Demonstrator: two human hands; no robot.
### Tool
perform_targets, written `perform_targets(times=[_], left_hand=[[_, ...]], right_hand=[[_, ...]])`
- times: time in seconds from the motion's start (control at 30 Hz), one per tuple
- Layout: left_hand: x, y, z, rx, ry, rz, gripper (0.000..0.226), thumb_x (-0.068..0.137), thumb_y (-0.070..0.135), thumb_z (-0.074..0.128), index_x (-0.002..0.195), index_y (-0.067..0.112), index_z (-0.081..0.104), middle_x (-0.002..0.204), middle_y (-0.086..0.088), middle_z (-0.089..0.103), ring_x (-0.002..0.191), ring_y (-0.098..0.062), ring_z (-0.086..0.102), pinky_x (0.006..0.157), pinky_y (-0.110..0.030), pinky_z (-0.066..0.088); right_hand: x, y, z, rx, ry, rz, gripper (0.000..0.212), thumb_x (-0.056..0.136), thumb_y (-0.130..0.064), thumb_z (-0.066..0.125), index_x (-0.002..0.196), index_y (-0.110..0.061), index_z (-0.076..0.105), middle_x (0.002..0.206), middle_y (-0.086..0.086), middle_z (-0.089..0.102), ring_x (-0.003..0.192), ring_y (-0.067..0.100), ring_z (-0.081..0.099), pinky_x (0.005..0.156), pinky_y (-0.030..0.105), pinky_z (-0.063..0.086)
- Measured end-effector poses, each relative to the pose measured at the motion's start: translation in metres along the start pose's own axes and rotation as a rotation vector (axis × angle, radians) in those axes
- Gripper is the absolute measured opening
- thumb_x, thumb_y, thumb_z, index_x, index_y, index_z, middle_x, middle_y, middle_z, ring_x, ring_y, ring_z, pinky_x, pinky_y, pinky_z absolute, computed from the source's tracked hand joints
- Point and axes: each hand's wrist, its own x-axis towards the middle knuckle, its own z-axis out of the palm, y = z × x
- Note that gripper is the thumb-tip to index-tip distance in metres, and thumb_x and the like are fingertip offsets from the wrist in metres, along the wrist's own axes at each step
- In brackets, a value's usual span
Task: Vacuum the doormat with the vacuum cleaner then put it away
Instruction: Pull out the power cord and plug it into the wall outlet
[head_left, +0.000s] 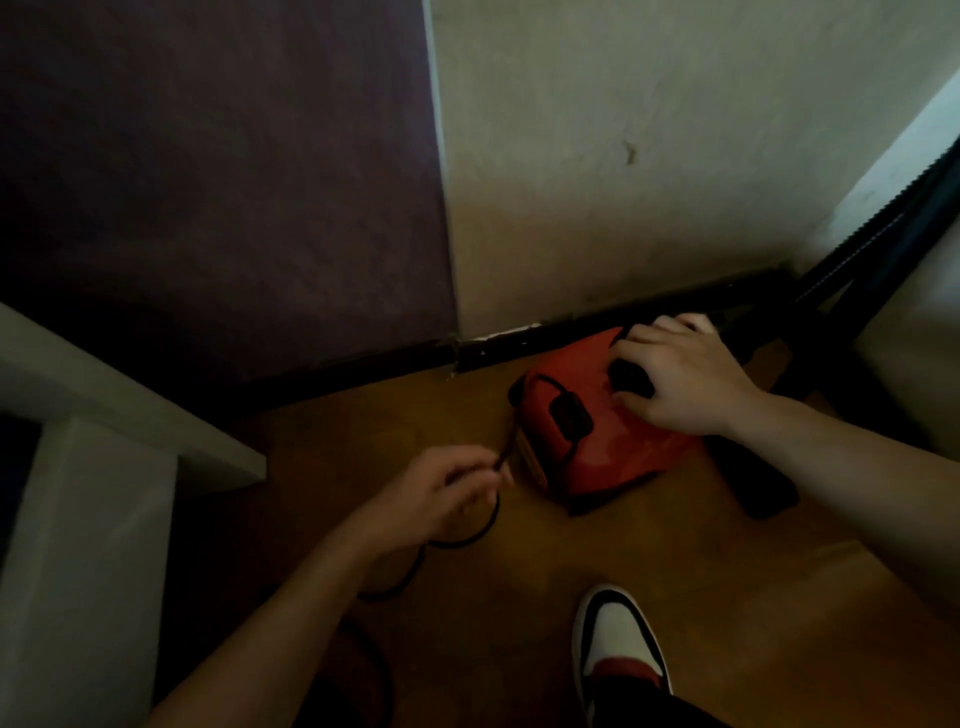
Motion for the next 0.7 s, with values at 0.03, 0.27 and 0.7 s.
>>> perform_targets(times=[0.03, 0.27, 0.7], left_hand=[[-0.007, 0.003, 0.003, 0.077, -0.147, -0.006, 0.02, 0.102, 0.02, 0.051, 0.094, 0.029, 0.067, 0.08, 0.016, 0.063, 0.074, 0.002, 0.058, 0.069, -0.016, 0.044], [-0.019, -0.034, 0.05, 0.456, -0.775, -0.253, 0.021, 0.1, 0.015, 0.056, 0.111, -0.001, 0.064, 0.112, -0.019, 0.067, 0.095, -0.023, 0.06, 0.072, -0.024, 0.041], [0.026, 0.001, 0.055, -0.944, 0.082, -0.556, 0.074, 0.078, 0.068, 0.052, 0.128, 0.013, 0.059, 0.077, -0.005, 0.069, 0.061, -0.019, 0.062, 0.087, -0.047, 0.055]], right_hand=[[0.0, 0.0, -0.001, -0.002, -0.01, 0.003, 0.046, 0.078, -0.052, 0.072, 0.115, -0.026, 0.066, 0.107, -0.003, 0.062, 0.108, 0.027, 0.056, 0.1, 0.043, 0.03], [0.0, -0.002, -0.005, -0.005, -0.042, 0.012, 0.049, 0.082, -0.054, 0.07, 0.121, -0.026, 0.064, 0.112, -0.002, 0.061, 0.113, 0.026, 0.053, 0.104, 0.045, 0.029], [0.0, -0.001, -0.007, 0.001, -0.053, 0.001, 0.051, 0.083, -0.053, 0.068, 0.125, -0.026, 0.062, 0.116, -0.002, 0.06, 0.116, 0.026, 0.051, 0.106, 0.045, 0.028]])
